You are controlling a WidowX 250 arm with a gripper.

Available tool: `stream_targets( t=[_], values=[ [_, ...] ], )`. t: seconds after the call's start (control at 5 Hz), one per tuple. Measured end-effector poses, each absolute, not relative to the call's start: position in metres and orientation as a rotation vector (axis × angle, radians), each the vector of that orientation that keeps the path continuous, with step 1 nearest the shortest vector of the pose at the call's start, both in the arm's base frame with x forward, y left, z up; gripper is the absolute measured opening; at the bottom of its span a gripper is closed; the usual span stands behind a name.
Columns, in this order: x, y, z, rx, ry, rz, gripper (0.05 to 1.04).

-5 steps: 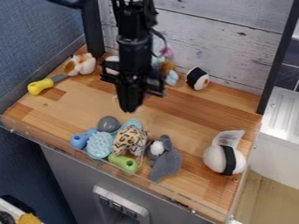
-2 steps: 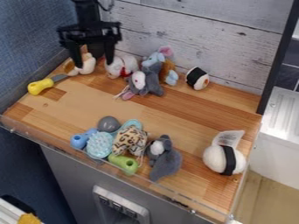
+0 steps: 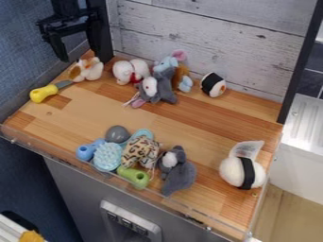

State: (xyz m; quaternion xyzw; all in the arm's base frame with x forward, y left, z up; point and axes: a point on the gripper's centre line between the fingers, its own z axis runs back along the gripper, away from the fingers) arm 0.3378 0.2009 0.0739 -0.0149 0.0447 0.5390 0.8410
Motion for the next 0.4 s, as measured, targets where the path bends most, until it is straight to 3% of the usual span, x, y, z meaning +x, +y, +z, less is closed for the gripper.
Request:
stream_targets(
  t=[0.4],
  values=[
    [0.3554,0.2102,0.0732,-0.040,0.121,1.035,0.995]
  ],
)
